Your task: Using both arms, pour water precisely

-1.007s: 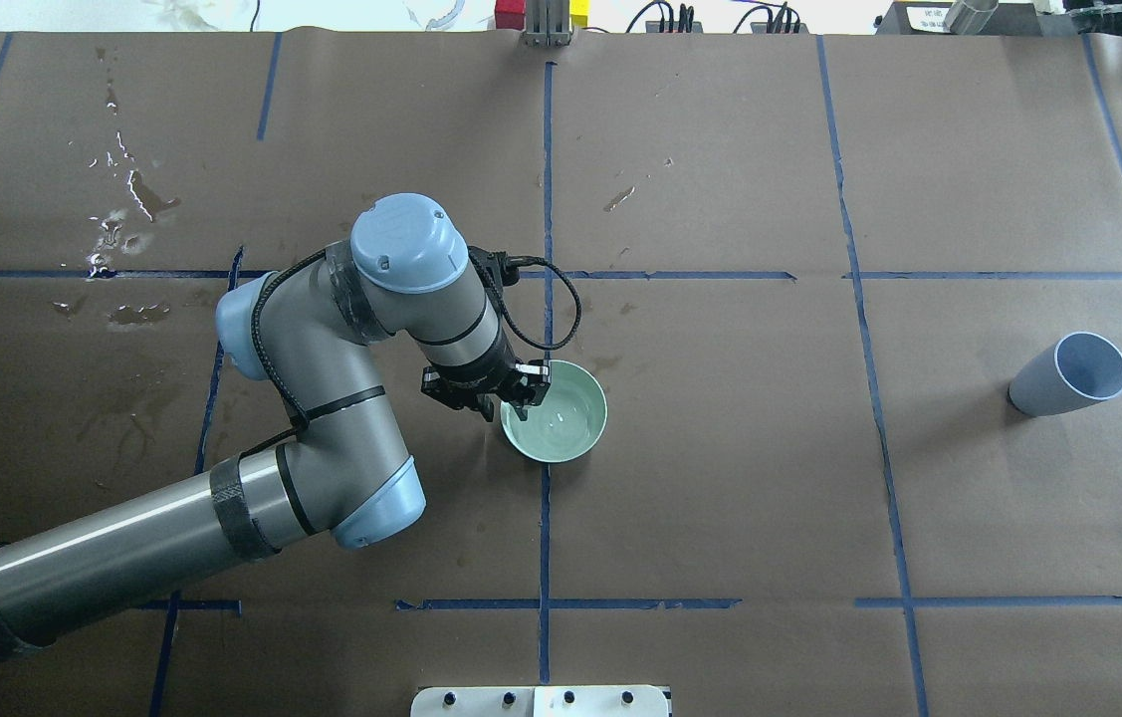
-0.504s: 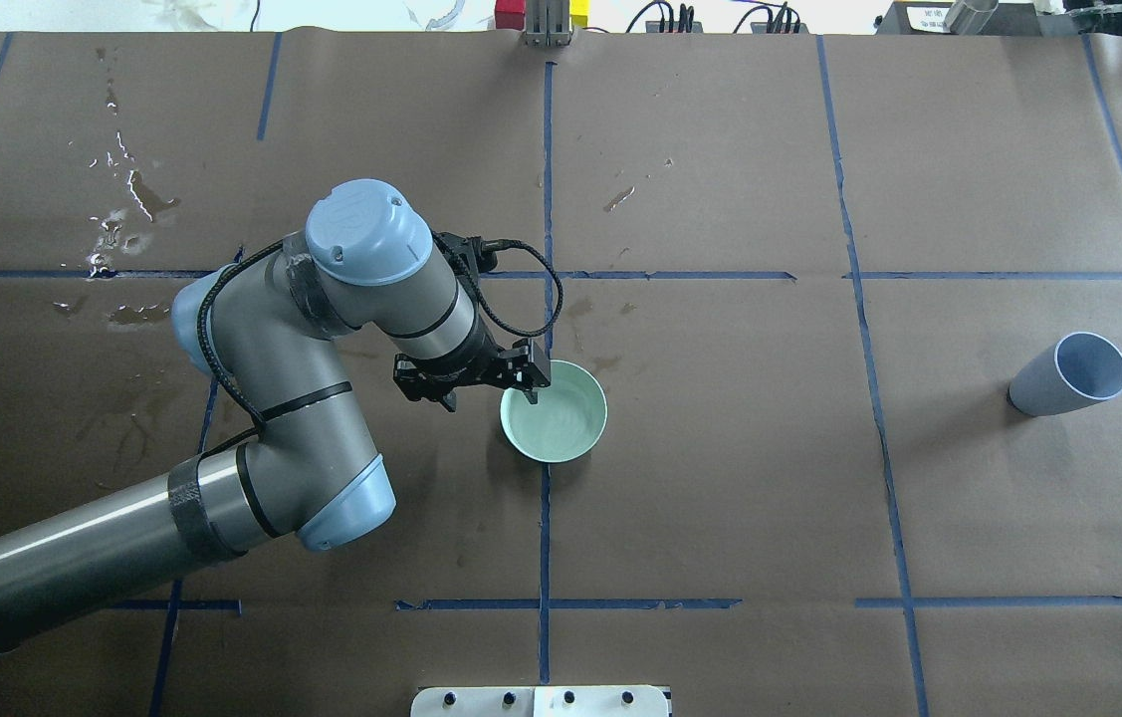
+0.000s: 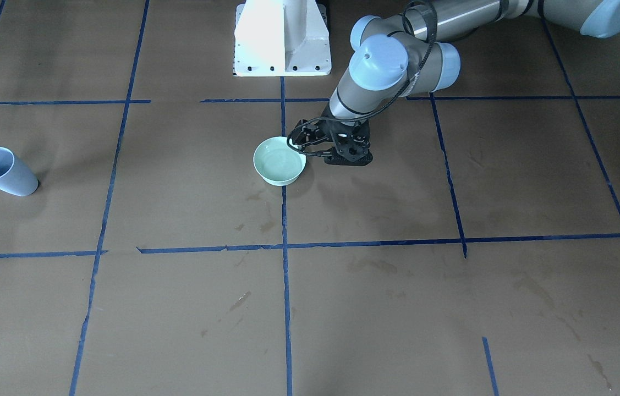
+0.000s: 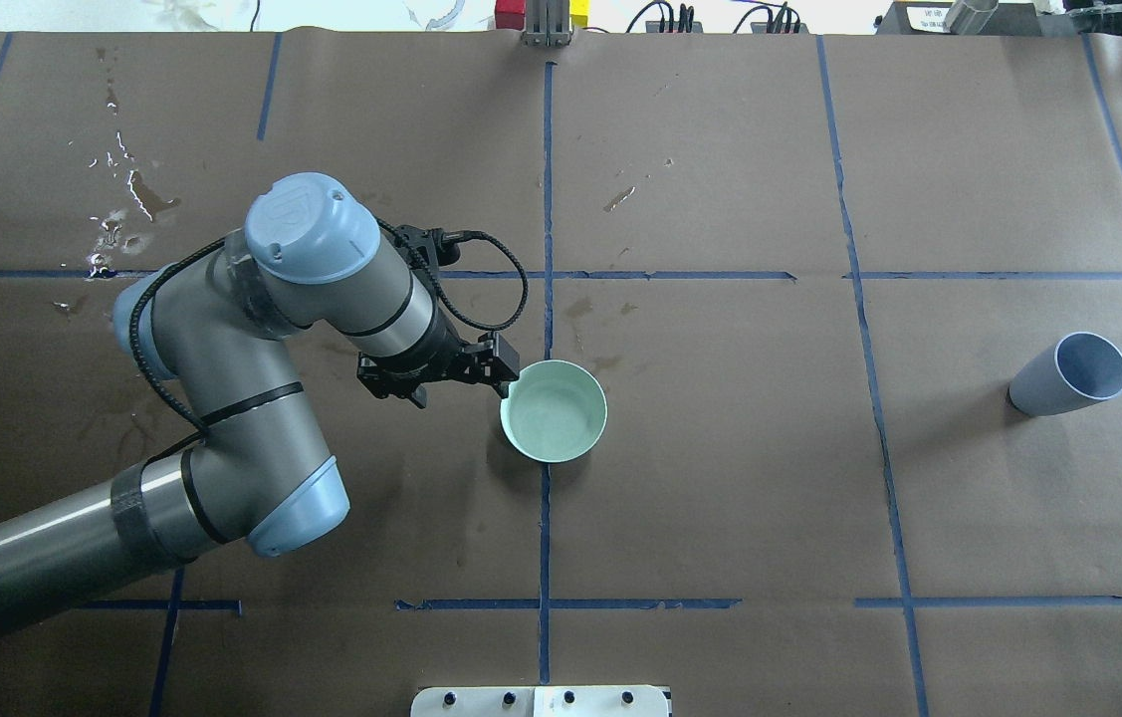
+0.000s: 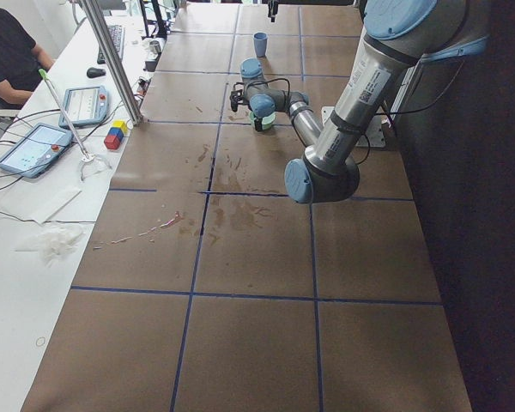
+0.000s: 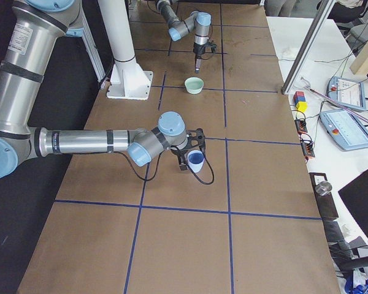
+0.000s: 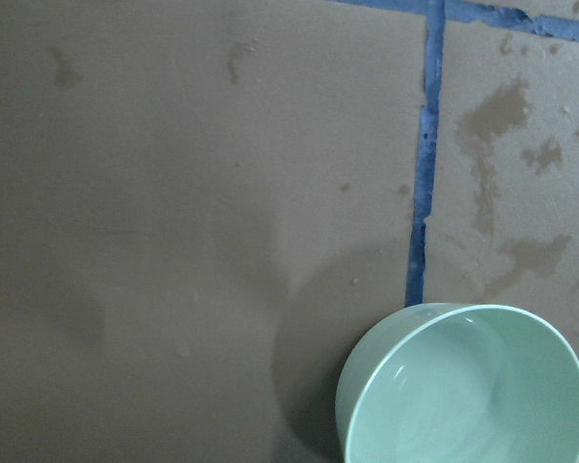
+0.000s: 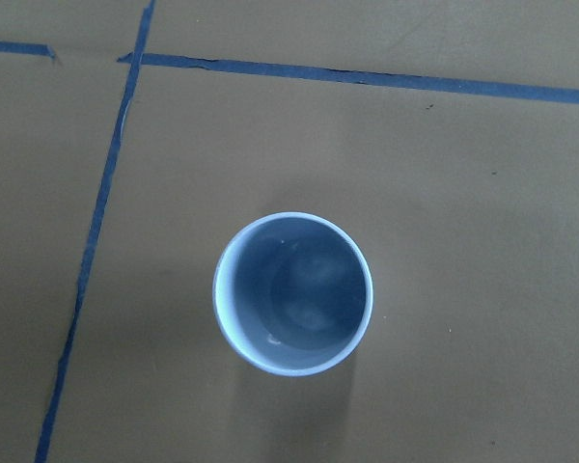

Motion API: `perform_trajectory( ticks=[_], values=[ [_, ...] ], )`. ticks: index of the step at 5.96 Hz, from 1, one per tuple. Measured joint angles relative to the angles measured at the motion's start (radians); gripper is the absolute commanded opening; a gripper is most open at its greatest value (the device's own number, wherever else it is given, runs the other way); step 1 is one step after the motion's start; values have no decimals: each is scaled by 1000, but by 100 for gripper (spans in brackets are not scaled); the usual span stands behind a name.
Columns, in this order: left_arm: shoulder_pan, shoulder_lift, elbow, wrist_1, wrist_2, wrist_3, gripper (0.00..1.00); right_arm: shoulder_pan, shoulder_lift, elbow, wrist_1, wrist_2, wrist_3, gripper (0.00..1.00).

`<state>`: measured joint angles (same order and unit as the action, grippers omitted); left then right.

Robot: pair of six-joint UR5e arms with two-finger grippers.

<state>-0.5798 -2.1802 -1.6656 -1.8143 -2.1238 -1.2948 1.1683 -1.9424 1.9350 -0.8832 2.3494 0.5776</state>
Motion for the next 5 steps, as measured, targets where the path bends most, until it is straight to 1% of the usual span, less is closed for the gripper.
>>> perform_trajectory(
  ticks=[1,2,3,4,5],
  values=[
    [-7,35,-45,0,1,0,100,-67,-13,2,79,-57,72,100],
    [-16,52,-68,1,2,0,100,-134,-25,2,149,-122,154,100],
    [-23,74,-93,1,2,0,100,-217,-43,2,210,-222,232,100],
    [-29,103,-122,1,3,0,100,-311,-59,2,247,-344,286,100],
    [-36,126,-146,2,3,0,100,-382,-74,1,274,-440,307,100]
  ],
)
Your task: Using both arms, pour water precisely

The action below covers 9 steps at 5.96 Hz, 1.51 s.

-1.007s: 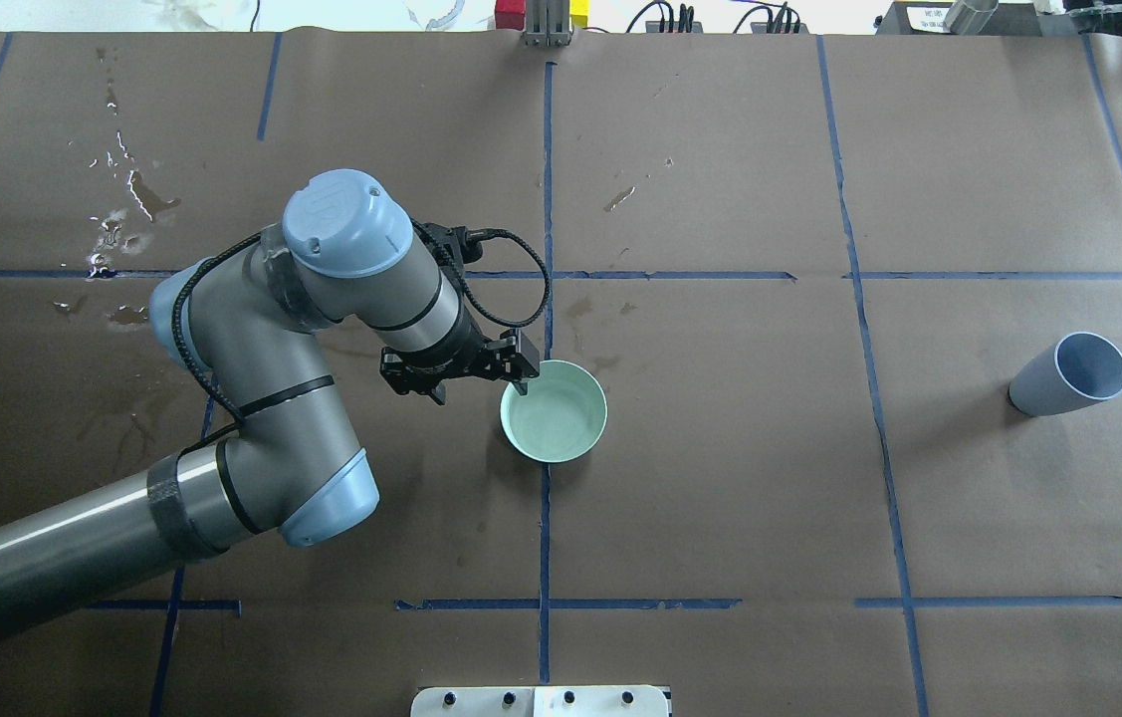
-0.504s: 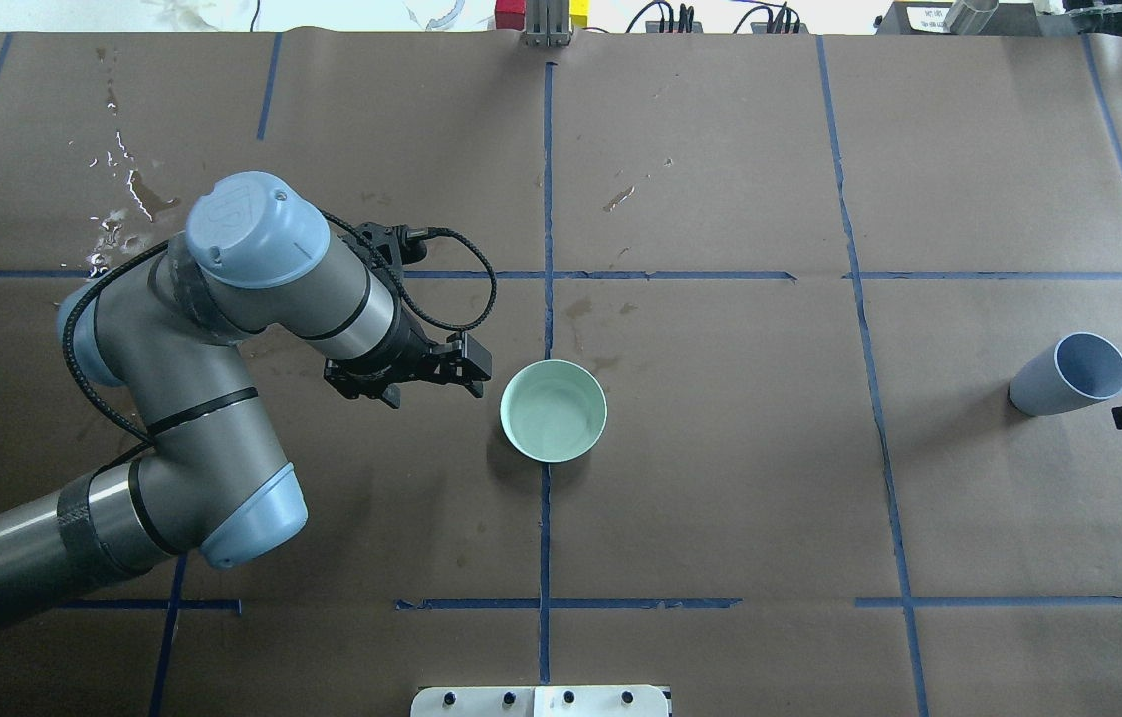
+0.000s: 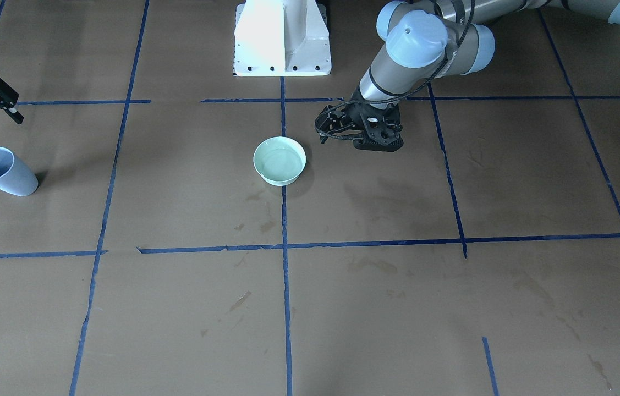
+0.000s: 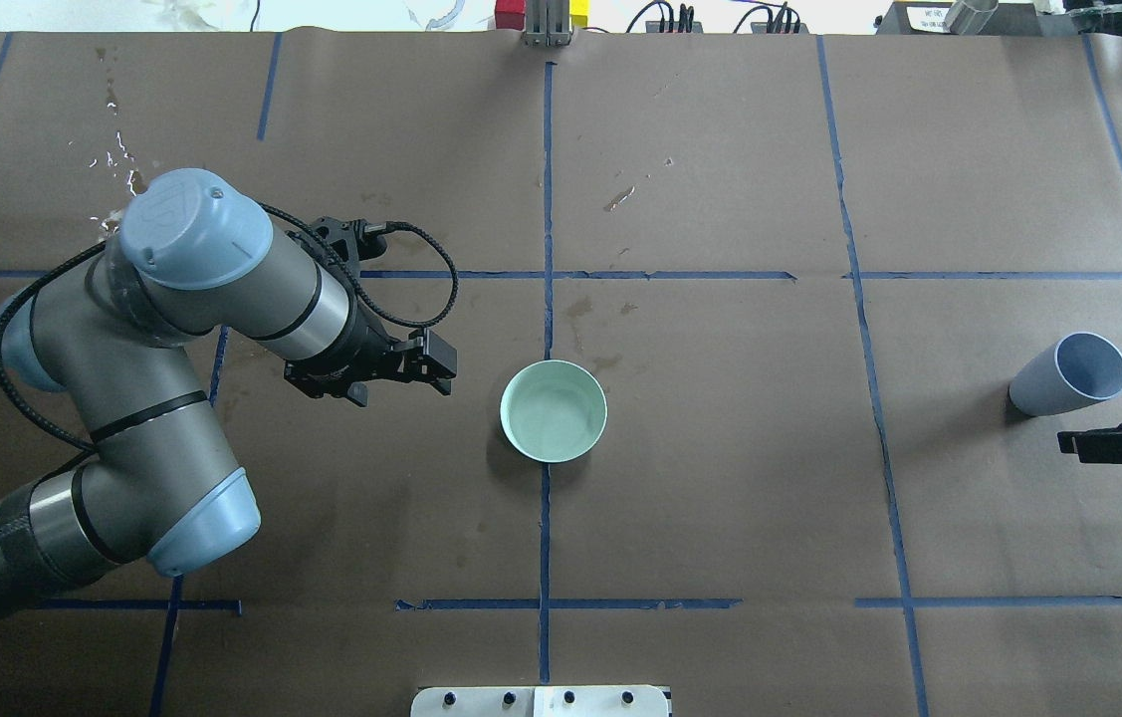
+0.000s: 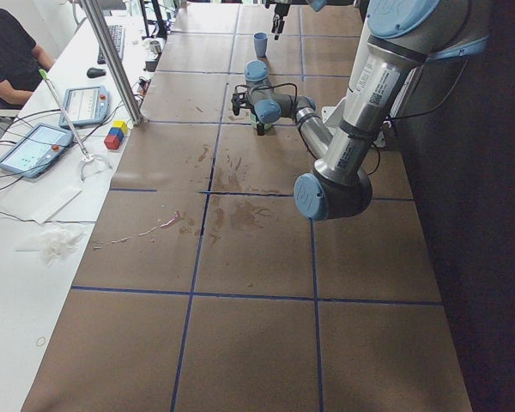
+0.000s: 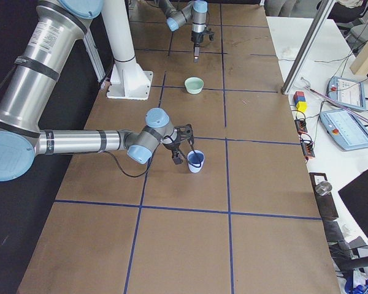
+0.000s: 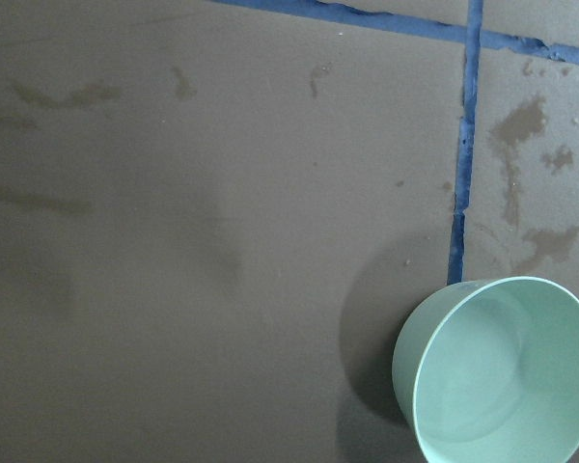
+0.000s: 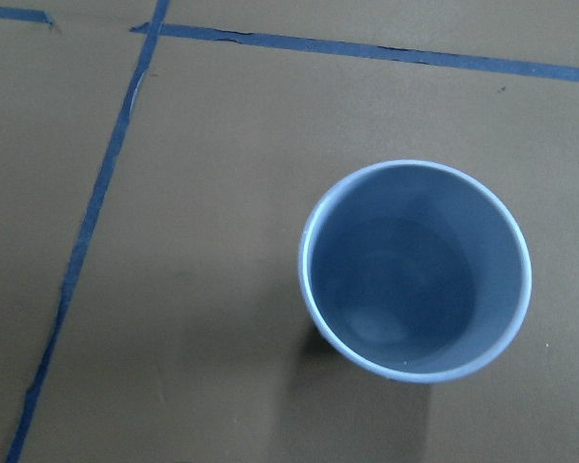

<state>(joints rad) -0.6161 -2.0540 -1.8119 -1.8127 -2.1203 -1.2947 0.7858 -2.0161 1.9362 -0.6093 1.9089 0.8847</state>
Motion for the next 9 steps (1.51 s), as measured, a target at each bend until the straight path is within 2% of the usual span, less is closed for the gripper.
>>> perform_trajectory(
  ticks=[2,4,6,7,9],
  values=[
    [-13,26,-27,3,0,0,100,-100,-50,-16,86,-167,39,100],
    [-33,48,-41,5,0,0,100,-220,-65,-36,111,-348,165,100],
    [-44,58,-52,6,0,-3,100,-322,-85,-101,223,-537,221,93],
    [-47,60,-58,6,9,-14,100,-365,-89,-138,272,-630,242,99],
    [-49,65,-78,6,32,-43,100,-428,-87,-166,292,-771,297,99]
  ],
)
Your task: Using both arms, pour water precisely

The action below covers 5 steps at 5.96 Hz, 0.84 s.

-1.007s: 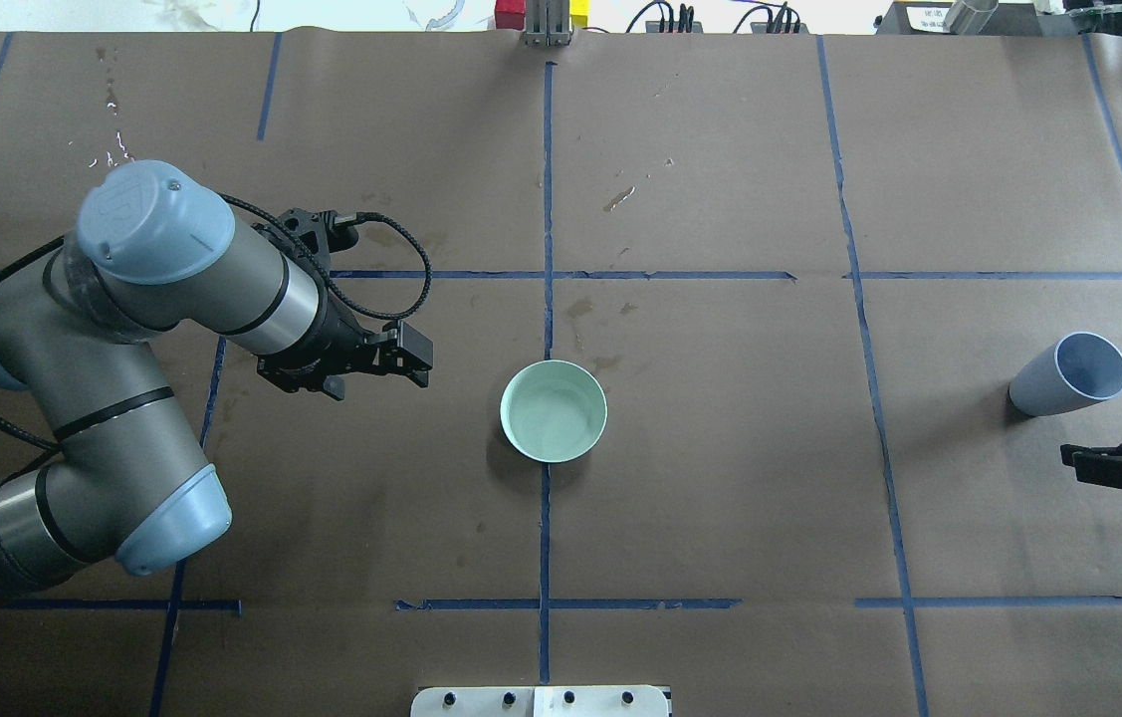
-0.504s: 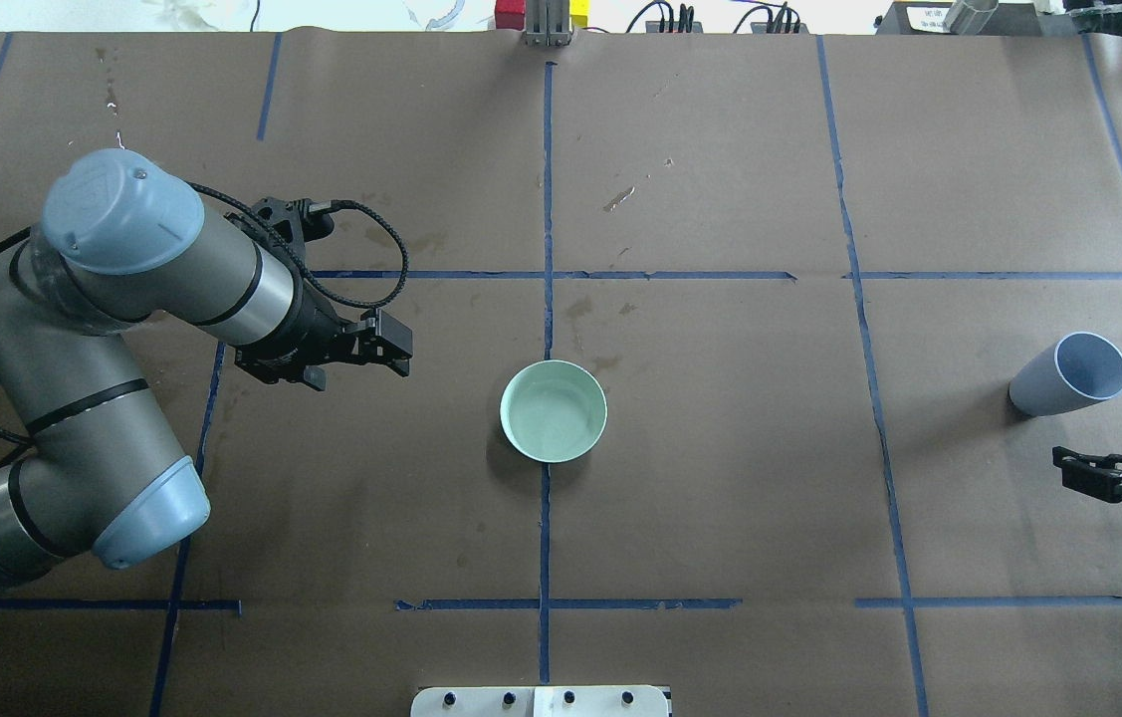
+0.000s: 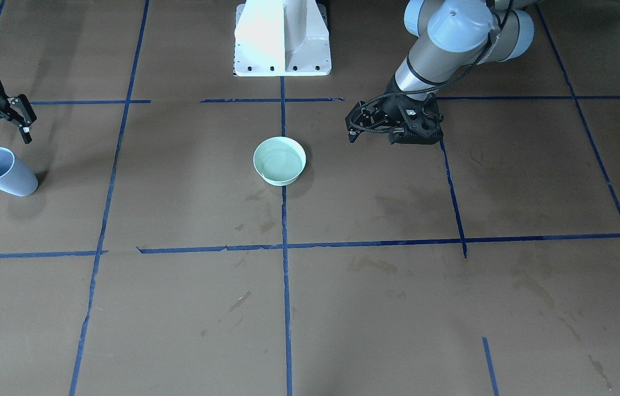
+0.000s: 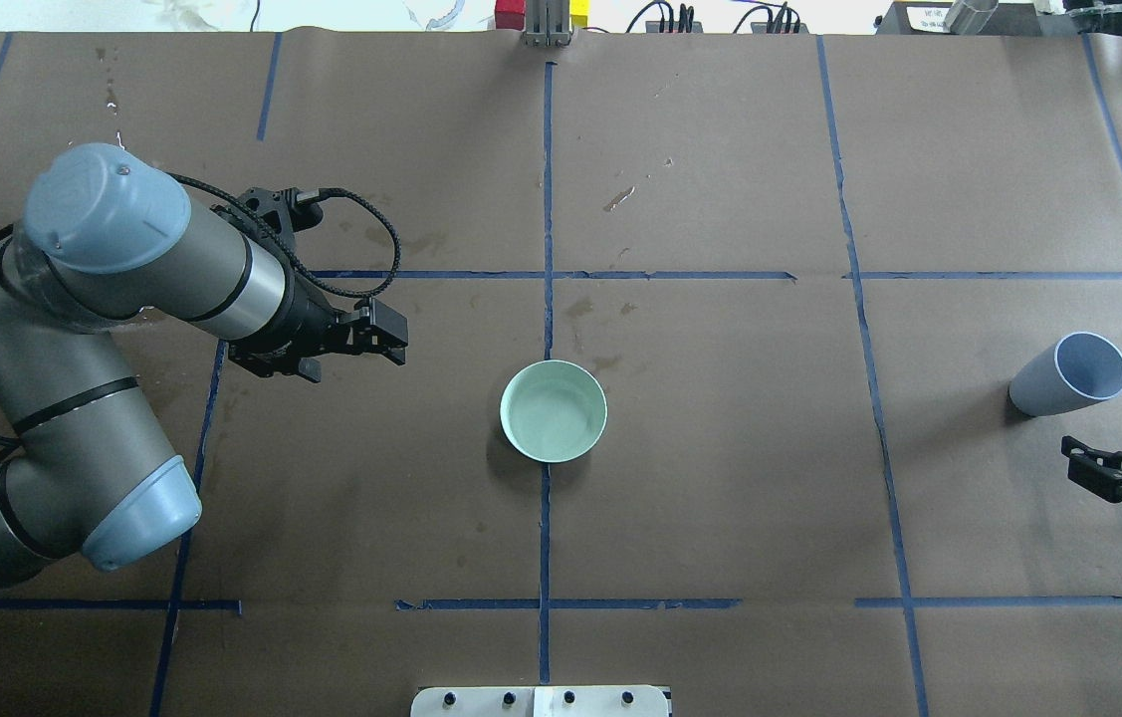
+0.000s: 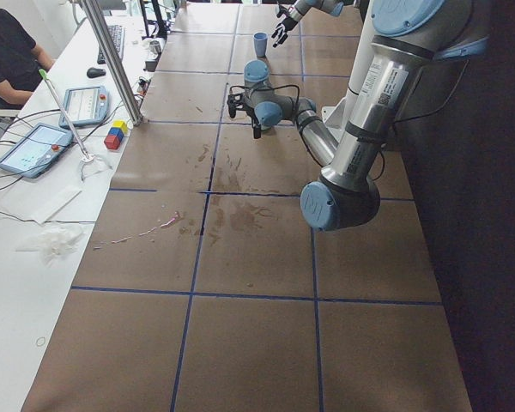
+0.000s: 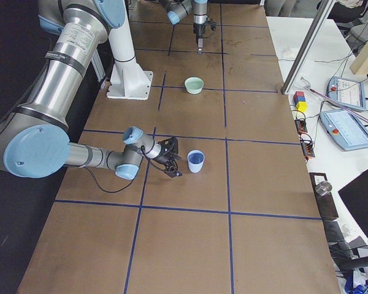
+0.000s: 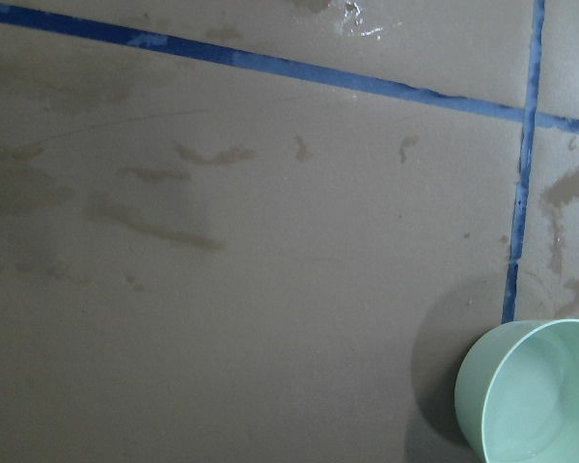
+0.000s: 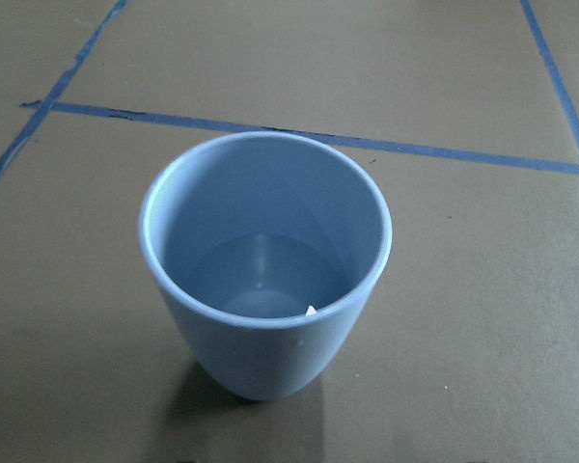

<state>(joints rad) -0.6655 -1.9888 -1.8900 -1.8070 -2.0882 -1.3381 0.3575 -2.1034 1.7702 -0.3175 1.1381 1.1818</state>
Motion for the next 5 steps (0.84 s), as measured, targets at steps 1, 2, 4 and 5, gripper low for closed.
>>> perform_trajectory(
  ticks=[1,2,4,5],
  values=[
    [0,3,-6,0,3,-4,100,-38,3,-5,1,-80,26,98],
    [-1,7,-11,0,4,-5,100,-84,6,-9,2,-175,48,98],
    [-5,15,-20,1,5,-6,100,-155,14,-26,5,-343,91,99],
    [-8,28,-24,1,11,-5,100,-187,26,-49,6,-421,116,99]
  ],
)
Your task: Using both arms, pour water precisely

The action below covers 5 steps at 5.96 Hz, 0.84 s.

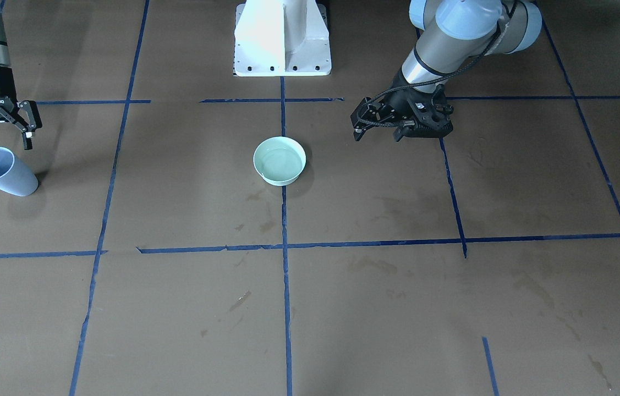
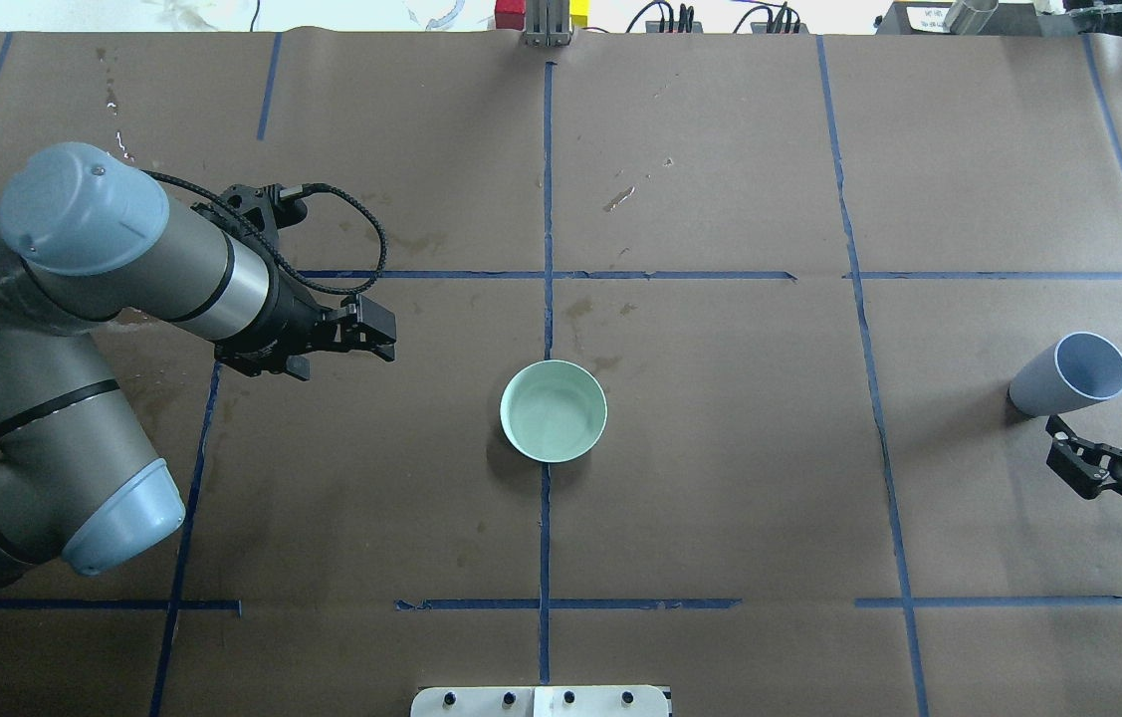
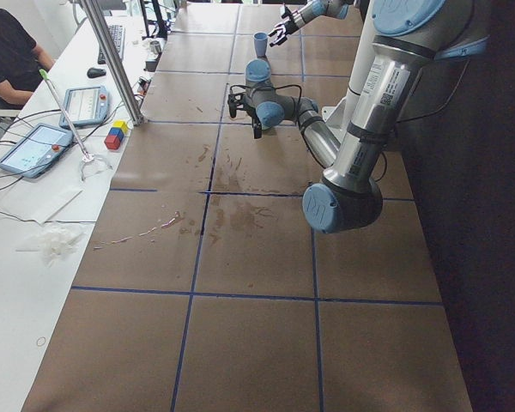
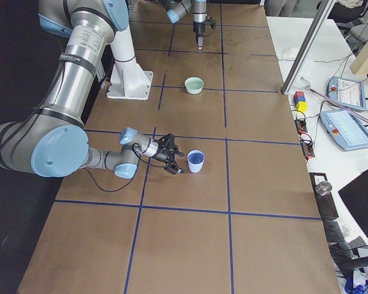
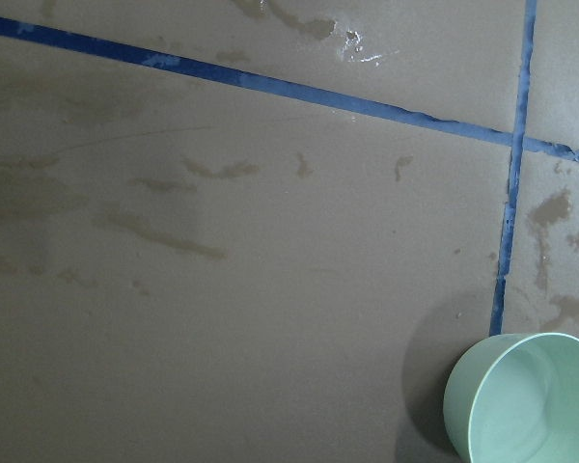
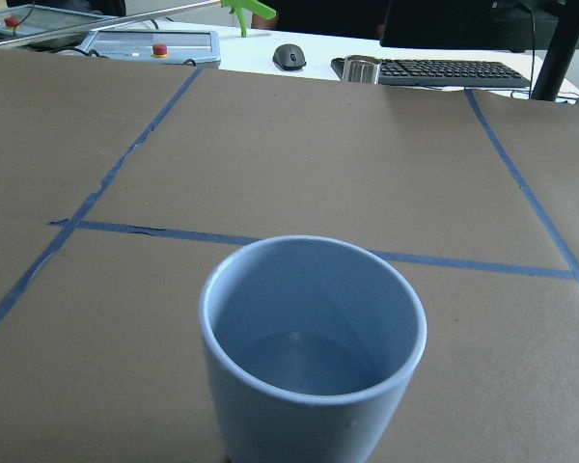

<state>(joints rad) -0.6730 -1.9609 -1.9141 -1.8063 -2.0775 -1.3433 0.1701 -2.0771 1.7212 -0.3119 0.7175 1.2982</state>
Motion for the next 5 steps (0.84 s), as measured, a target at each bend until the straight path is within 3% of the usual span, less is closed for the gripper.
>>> perform_trajectory(
  ticks=[3,5],
  values=[
    [-3,18,-6,1,9,2,100,-53,53,-97,64,-155,21,98],
    [-5,21,-8,1,11,3,100,-65,79,-170,150,-185,-21,99]
  ],
)
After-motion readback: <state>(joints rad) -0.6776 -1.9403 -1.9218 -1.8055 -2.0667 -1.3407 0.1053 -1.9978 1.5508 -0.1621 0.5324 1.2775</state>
